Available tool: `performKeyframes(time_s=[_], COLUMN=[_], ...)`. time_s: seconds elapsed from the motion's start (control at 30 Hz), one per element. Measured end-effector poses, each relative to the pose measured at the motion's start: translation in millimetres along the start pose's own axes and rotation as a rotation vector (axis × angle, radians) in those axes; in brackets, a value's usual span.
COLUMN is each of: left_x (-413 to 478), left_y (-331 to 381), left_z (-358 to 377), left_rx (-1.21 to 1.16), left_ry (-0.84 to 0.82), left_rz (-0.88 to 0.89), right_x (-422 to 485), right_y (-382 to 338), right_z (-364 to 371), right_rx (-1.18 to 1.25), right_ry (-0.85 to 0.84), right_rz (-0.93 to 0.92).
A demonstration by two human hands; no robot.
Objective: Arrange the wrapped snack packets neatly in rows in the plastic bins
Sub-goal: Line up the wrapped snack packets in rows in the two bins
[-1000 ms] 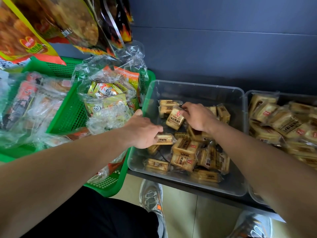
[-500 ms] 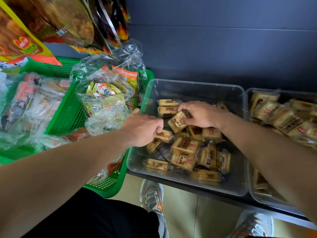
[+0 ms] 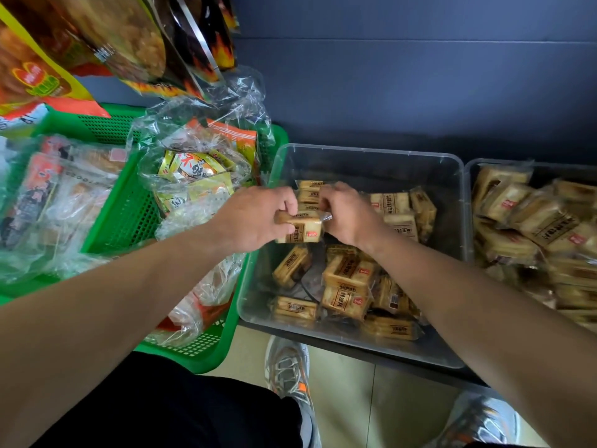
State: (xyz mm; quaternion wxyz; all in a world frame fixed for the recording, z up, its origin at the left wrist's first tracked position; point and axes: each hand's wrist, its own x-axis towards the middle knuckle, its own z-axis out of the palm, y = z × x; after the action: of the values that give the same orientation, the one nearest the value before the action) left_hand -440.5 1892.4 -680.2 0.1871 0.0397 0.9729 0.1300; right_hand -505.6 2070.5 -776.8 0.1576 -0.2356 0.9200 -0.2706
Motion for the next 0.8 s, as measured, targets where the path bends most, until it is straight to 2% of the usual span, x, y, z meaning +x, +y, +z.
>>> performKeyframes(time_s=[0.2,0.33,0.5,0.6,0.67,0.73,0.8], left_x=[-1,1,6,8,9,10,10], left_y=[-9,-11,-7,-3,0,3,5], left_z=[-14,-19,-16,-7,-3,0,1], left_rx=[-0.090,-0.186,-0.182,-0.143,-0.124,-0.113,-0.114], left_ry=[0.143,0.200,0.164,0.124,0.103,0.085,0.065], left_rz=[-0.059,-0.087,-0.104,-0.099,-0.100,-0.100,-0.094], right_x=[0,-4,-6,-11,-18,-23,-20], right_y=[4,6,14,13,5,-7,-16], right_z=[8,-1,-15,-29,-42,-52,-50], right_rx=[-0.062,-0.026,0.137,0.187,0.275,0.357,0.326], right_ry=[0.013,-0.055,-0.196,-0.081,-0.018,-0.074,-0.145], right_rz=[0.000,0.024,0.087,0.099,0.044,-0.047,-0.095])
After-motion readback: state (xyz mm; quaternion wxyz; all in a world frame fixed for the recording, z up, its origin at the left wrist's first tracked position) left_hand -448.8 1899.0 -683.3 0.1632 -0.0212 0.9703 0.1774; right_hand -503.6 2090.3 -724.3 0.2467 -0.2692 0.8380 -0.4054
